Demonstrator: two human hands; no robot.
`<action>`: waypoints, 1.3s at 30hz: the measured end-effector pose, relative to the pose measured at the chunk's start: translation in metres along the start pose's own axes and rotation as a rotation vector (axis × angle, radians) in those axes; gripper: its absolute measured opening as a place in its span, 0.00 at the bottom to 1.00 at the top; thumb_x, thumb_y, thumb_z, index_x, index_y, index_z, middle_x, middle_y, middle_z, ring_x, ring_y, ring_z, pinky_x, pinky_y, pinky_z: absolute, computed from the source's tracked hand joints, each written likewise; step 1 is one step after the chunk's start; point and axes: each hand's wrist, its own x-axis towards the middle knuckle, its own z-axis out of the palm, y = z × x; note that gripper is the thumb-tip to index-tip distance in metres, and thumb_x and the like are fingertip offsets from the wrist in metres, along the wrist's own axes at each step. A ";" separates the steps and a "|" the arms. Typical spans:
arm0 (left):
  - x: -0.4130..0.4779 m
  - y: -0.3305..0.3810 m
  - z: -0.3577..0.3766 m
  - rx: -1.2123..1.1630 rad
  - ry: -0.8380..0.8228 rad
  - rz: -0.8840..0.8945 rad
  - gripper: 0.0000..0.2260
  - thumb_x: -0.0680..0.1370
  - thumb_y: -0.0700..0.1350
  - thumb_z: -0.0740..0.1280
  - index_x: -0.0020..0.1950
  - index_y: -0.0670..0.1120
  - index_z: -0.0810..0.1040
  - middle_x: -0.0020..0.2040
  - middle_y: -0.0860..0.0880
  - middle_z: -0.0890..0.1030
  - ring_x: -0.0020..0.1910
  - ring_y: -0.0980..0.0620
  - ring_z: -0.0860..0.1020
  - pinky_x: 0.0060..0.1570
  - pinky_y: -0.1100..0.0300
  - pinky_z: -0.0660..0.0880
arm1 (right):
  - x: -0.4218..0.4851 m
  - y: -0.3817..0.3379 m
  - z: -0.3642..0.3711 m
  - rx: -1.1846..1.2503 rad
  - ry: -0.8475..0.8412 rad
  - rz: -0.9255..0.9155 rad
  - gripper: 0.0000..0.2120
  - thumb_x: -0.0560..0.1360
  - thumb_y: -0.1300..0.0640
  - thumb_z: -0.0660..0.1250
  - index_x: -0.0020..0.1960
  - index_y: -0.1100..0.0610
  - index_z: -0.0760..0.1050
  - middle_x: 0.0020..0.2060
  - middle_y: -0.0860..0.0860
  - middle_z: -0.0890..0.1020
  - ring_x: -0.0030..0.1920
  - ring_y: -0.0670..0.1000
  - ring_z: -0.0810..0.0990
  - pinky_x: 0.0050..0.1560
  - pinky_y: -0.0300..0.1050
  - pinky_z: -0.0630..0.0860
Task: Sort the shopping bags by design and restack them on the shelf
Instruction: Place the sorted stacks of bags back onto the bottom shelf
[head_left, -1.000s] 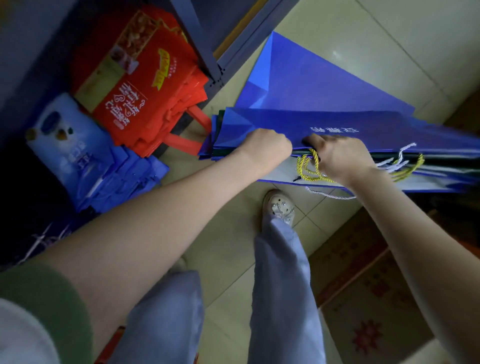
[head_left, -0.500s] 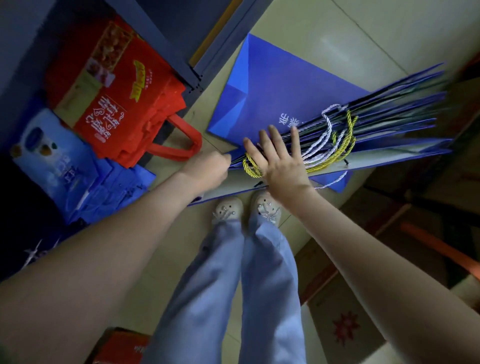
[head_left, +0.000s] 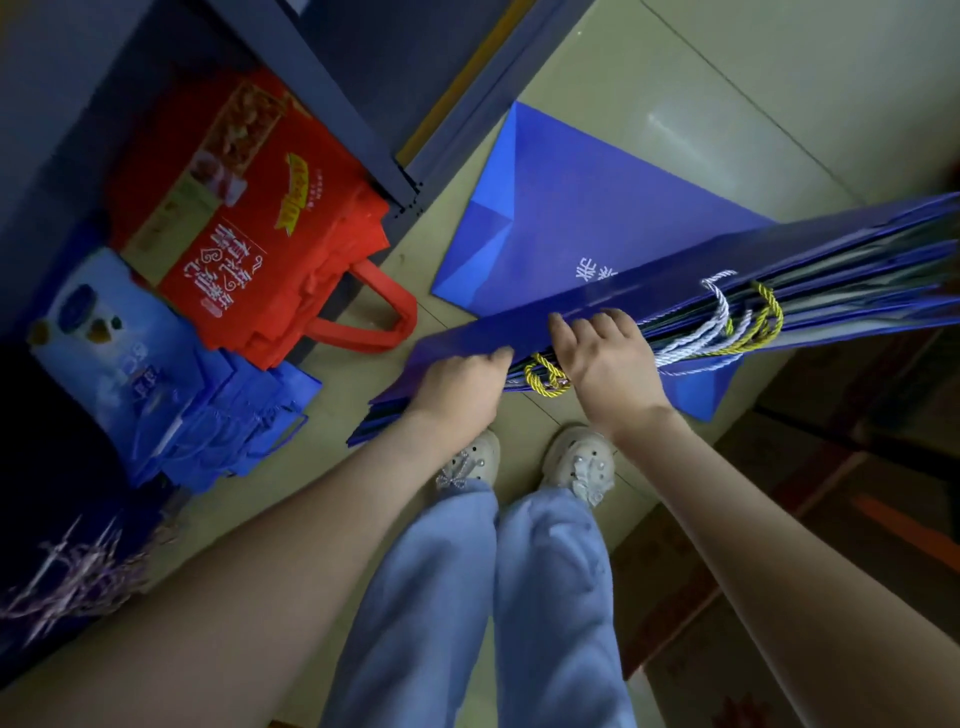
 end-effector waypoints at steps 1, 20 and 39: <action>0.000 0.003 -0.005 0.000 0.025 0.011 0.19 0.79 0.40 0.59 0.70 0.45 0.65 0.56 0.44 0.80 0.55 0.40 0.79 0.48 0.51 0.74 | -0.001 0.004 -0.006 0.008 -0.013 0.019 0.14 0.60 0.67 0.63 0.44 0.60 0.79 0.26 0.52 0.74 0.29 0.55 0.74 0.43 0.45 0.77; 0.041 0.053 -0.177 -0.053 0.836 0.178 0.22 0.67 0.37 0.51 0.46 0.40 0.84 0.41 0.44 0.84 0.40 0.49 0.84 0.36 0.59 0.79 | 0.024 0.156 -0.092 0.025 0.458 0.318 0.06 0.70 0.70 0.64 0.41 0.60 0.73 0.32 0.54 0.74 0.33 0.57 0.71 0.39 0.48 0.60; 0.245 -0.075 -0.096 0.043 1.059 -0.010 0.23 0.69 0.35 0.53 0.57 0.38 0.81 0.54 0.42 0.83 0.53 0.47 0.82 0.52 0.56 0.77 | 0.233 0.166 0.097 -0.078 0.944 0.099 0.05 0.75 0.65 0.63 0.50 0.61 0.75 0.42 0.53 0.81 0.42 0.55 0.80 0.47 0.47 0.66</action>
